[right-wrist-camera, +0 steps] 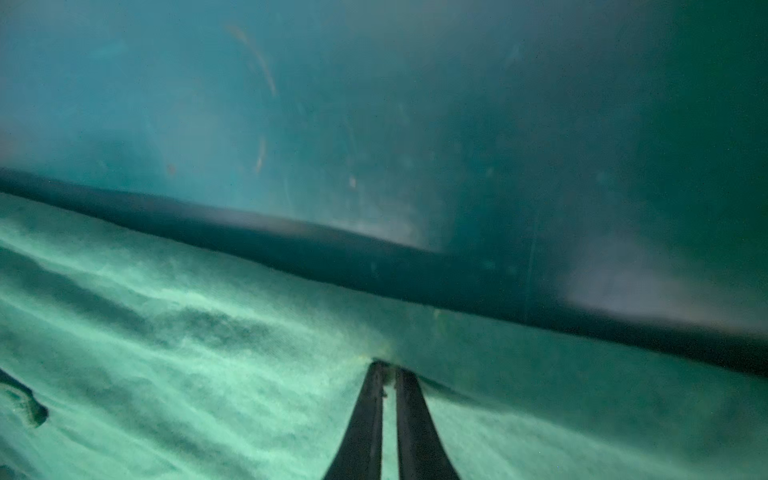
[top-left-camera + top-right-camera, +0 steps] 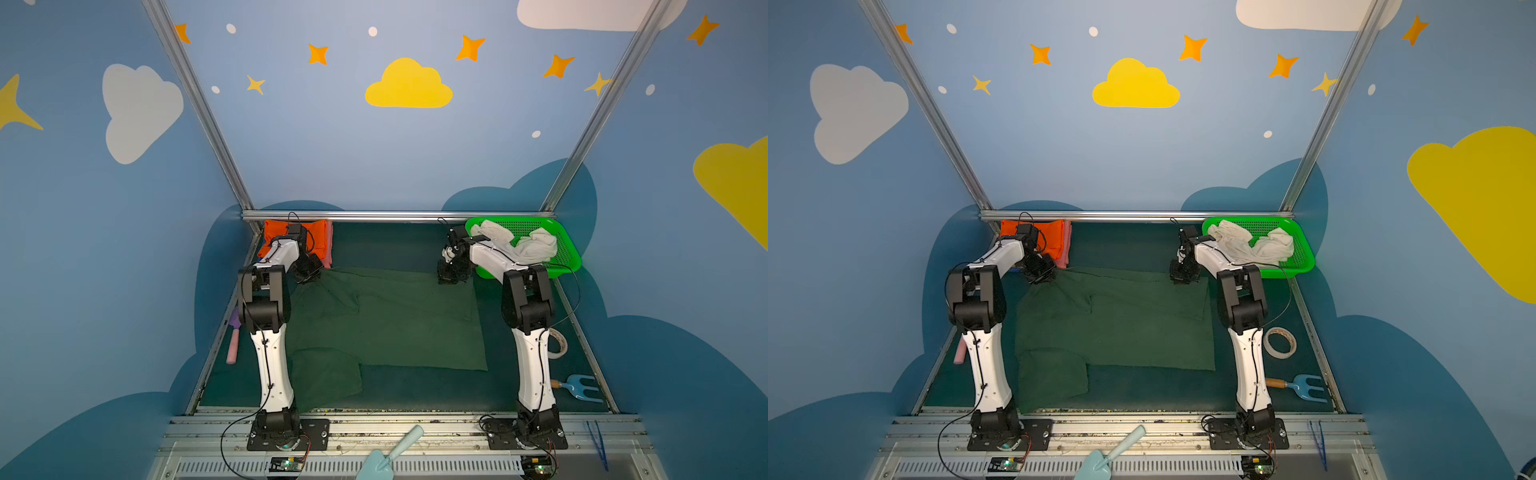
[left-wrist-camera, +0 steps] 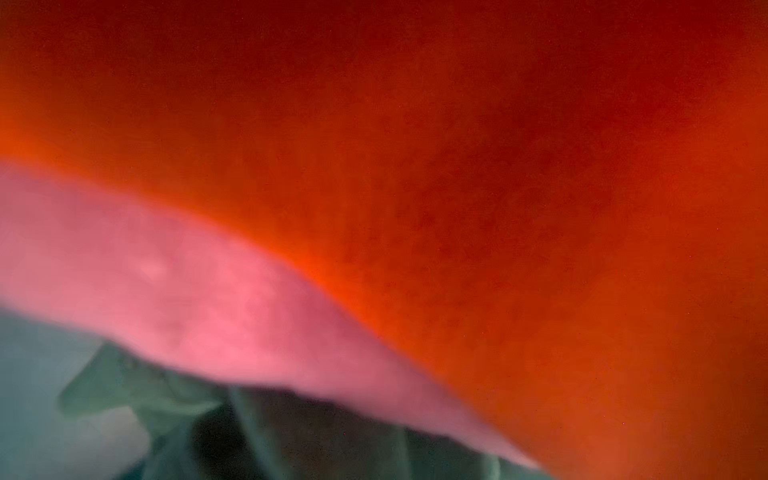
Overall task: Fold and stack the t-shirts
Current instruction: 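Release the far corners and move both grippers toward the shirt's near hem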
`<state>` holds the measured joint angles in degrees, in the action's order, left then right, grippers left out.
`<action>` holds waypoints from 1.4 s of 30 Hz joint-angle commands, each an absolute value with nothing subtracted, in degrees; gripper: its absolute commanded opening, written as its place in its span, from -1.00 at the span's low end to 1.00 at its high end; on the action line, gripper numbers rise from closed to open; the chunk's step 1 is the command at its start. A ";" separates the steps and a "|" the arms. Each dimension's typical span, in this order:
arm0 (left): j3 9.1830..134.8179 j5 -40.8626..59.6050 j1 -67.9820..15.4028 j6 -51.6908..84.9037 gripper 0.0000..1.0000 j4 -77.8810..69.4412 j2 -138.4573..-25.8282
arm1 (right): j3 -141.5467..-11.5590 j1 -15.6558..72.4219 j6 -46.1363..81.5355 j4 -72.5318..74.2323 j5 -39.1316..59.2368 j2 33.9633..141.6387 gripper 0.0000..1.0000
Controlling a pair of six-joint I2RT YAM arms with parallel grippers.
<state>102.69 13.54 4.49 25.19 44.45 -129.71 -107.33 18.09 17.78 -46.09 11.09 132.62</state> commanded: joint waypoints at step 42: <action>41.67 -9.27 -20.37 65.60 0.11 62.40 -70.85 | -67.43 19.38 17.19 -26.02 24.39 89.03 -0.45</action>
